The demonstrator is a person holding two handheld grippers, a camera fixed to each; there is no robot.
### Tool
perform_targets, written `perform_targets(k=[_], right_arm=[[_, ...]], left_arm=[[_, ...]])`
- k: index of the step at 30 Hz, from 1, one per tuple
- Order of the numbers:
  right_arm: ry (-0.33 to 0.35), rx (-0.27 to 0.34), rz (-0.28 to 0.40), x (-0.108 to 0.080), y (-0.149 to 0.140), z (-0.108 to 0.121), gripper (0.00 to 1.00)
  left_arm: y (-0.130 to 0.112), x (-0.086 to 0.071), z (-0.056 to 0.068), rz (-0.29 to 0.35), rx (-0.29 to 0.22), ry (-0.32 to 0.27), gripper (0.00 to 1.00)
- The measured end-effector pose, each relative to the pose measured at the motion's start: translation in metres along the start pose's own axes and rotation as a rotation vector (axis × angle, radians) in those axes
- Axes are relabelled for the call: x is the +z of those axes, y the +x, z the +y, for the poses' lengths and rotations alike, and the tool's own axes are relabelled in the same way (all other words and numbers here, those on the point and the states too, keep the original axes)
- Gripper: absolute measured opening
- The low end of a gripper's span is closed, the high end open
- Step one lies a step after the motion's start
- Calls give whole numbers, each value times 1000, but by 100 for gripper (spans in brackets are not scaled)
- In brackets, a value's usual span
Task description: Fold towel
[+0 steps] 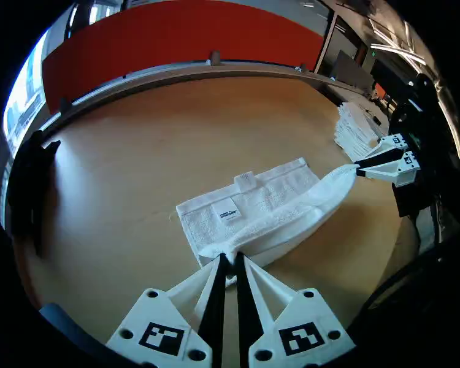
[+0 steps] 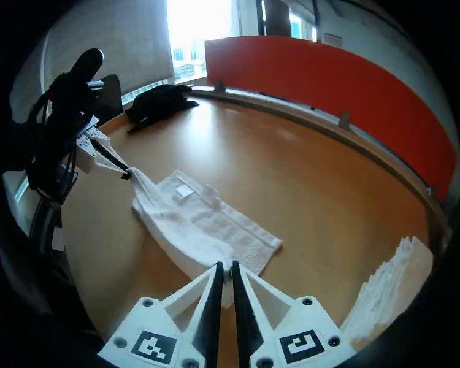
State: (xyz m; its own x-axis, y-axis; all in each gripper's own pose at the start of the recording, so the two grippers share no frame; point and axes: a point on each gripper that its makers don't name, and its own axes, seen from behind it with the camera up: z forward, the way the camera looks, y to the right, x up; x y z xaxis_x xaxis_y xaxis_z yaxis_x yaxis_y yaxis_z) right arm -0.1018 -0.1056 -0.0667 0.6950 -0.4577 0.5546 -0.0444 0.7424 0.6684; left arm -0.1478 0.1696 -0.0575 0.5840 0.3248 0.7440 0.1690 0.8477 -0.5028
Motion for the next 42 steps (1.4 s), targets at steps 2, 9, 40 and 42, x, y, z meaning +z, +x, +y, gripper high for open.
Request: perform_targets(k=[2, 9, 40, 42], right_arm=[[1, 6, -5, 3, -1, 2, 11], [-2, 13, -21, 16, -4, 12, 11], [-108, 77, -72, 66, -15, 54, 25], [-121, 79, -73, 67, -14, 57, 27]], left_arm=[[0, 4, -1, -5, -3, -2, 11], [0, 19, -9, -17, -12, 11, 12], [12, 72, -46, -25, 48, 123, 33], [14, 73, -48, -23, 51, 131, 35]])
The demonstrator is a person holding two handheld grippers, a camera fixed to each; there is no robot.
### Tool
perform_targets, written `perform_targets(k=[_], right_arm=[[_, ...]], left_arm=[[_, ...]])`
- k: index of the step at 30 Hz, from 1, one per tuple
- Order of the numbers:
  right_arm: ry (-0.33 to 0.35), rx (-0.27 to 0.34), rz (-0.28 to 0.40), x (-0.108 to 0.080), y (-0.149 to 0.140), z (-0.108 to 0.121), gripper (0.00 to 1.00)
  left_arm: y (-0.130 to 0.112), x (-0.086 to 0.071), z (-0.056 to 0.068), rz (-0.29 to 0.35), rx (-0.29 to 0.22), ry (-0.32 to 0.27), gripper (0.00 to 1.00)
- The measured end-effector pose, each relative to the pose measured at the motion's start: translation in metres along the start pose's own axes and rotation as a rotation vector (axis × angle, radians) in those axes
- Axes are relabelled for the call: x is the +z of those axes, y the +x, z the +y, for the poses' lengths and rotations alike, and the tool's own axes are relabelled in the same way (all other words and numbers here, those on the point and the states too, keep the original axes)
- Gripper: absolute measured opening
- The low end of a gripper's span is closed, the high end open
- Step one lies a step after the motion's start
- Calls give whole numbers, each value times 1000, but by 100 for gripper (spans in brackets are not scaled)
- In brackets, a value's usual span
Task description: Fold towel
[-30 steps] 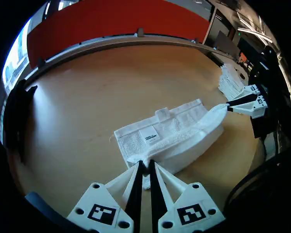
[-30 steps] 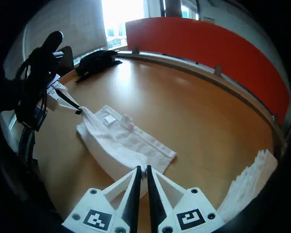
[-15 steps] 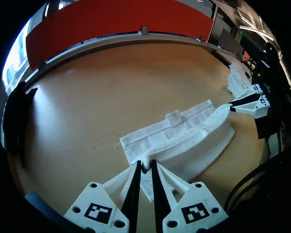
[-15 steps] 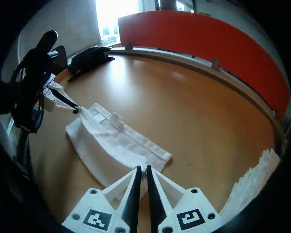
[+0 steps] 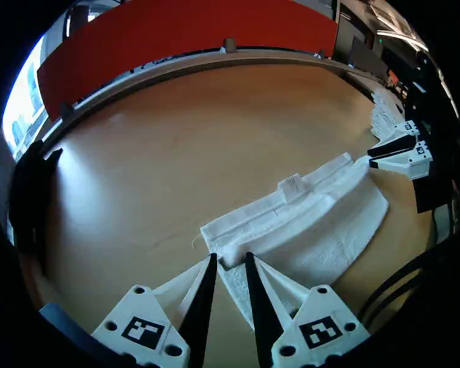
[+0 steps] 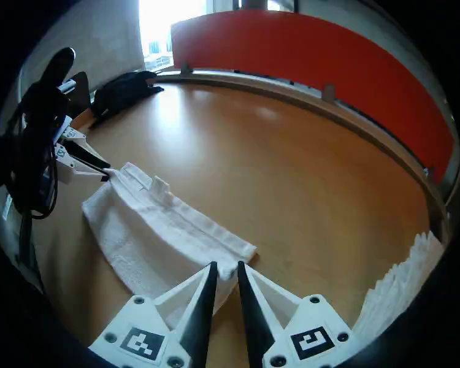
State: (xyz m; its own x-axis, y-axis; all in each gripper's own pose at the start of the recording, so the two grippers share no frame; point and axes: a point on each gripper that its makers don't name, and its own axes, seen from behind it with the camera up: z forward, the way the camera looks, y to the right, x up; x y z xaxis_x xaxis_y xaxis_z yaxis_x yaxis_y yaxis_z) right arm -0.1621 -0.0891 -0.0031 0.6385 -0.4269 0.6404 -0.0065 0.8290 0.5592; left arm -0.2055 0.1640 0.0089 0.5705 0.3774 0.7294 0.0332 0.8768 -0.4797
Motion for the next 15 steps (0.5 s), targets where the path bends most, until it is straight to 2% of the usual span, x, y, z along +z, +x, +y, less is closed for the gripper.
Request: perform_targets(k=[5, 7, 8, 13, 15], right_arm=[[-17, 3, -6, 1, 0, 5, 27], [-21, 2, -4, 0, 0, 6, 30], [-23, 1, -2, -1, 0, 7, 35], [-39, -2, 9, -4, 0, 10, 79], [-38, -1, 12, -5, 0, 9, 90]], left_arm=[[5, -1, -7, 12, -3, 17, 45], [6, -3, -9, 16, -9, 20, 57], [6, -4, -10, 17, -13, 21, 64], [3, -9, -12, 17, -36, 17, 97], [2, -11, -14, 20, -45, 22, 97]])
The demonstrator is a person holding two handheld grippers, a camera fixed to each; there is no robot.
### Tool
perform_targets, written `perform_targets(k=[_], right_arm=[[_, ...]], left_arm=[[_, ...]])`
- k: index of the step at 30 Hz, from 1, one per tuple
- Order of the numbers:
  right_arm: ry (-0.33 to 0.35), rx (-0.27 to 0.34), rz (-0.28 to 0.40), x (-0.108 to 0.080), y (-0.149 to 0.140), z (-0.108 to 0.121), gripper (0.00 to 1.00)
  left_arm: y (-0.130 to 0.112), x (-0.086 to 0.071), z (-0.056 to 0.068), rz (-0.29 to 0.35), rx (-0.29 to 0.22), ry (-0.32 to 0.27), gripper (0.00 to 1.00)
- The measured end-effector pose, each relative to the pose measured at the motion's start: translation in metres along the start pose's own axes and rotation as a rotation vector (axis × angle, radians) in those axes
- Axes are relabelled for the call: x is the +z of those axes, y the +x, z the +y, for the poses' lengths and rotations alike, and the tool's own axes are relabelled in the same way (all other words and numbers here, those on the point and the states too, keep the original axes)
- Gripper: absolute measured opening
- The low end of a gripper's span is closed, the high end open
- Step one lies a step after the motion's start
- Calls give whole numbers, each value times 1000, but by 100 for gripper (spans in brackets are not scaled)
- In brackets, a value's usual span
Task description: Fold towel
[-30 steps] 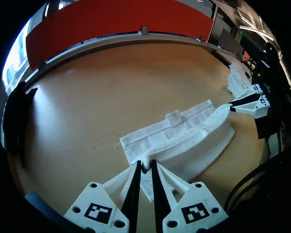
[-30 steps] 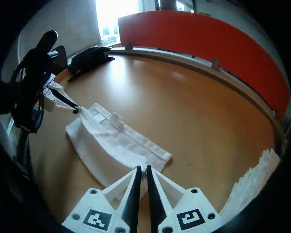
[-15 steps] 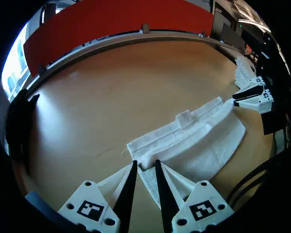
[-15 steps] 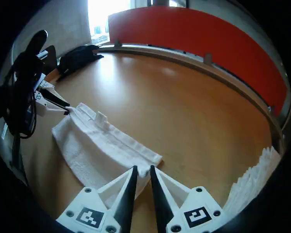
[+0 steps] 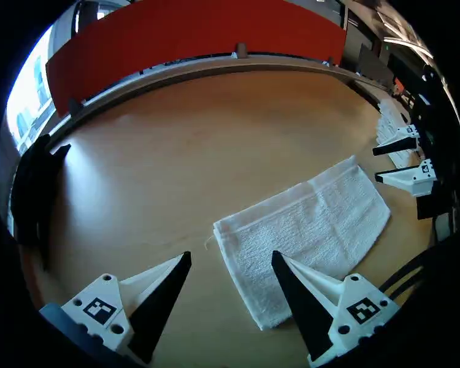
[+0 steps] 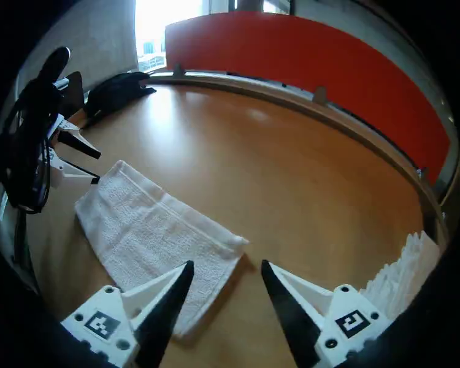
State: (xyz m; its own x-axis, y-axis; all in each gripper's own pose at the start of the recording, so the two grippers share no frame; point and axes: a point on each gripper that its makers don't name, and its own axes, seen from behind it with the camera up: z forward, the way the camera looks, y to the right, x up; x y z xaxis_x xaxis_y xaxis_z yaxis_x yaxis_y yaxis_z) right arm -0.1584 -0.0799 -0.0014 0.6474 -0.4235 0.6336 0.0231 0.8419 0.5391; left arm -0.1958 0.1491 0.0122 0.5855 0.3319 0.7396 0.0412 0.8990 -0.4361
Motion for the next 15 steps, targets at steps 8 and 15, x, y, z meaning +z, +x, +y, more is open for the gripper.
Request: perform_targets(k=[8, 15], right_arm=[[7, 10, 8, -10, -5, -9, 92], [7, 12, 9, -22, -13, -15, 92]], left_arm=[[-9, -10, 0, 4, -31, 0, 98], [-22, -22, 1, 6, -53, 9, 98]])
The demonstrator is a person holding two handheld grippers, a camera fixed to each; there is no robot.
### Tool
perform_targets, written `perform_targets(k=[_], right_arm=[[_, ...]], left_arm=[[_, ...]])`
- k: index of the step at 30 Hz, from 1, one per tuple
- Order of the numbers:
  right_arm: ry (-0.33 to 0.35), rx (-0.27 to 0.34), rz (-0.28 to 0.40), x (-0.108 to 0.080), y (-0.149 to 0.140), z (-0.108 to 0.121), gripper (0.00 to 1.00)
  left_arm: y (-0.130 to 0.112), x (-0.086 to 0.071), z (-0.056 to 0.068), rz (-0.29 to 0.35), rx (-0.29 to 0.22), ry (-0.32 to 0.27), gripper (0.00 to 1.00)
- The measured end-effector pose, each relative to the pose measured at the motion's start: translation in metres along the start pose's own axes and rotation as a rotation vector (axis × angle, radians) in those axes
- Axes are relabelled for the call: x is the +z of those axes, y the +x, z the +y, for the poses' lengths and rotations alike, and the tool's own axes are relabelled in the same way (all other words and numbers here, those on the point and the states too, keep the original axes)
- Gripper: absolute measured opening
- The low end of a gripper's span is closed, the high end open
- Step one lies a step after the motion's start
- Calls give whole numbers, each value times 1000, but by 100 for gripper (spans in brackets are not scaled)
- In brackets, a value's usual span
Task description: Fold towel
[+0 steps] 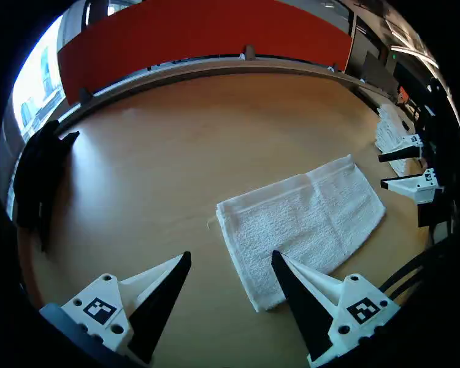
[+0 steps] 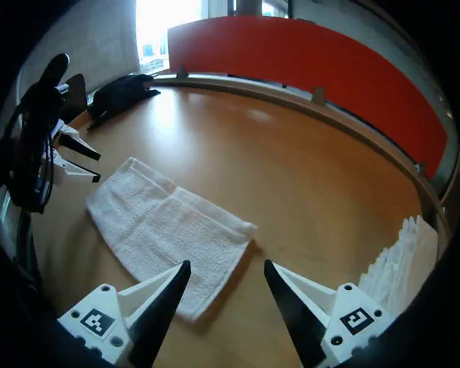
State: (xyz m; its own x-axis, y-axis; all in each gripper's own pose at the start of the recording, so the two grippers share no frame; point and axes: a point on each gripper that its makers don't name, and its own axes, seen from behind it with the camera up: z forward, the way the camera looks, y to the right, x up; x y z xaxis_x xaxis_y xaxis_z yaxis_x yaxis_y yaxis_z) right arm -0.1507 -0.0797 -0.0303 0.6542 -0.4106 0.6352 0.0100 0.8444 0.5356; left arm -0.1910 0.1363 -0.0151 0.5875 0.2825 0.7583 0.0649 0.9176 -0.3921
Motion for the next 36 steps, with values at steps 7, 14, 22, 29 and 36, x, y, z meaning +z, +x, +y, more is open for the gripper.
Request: perform_targets(k=[7, 14, 22, 29, 36], right_arm=[[0, 5, 1, -11, -9, -7, 92], [-1, 12, 5, -22, -17, -15, 92], [4, 14, -2, -28, -27, -20, 92], [19, -4, -7, -29, -30, -24, 92], [38, -33, -18, -27, -33, -26, 92]], left_arm=[[-16, -11, 3, -3, -21, 6, 98], [-30, -20, 7, -3, -44, 14, 98], [-40, -27, 8, -2, -67, 28, 98], [-49, -33, 4, 0, -96, 47, 98], [-58, -45, -1, 4, -132, 69, 98]])
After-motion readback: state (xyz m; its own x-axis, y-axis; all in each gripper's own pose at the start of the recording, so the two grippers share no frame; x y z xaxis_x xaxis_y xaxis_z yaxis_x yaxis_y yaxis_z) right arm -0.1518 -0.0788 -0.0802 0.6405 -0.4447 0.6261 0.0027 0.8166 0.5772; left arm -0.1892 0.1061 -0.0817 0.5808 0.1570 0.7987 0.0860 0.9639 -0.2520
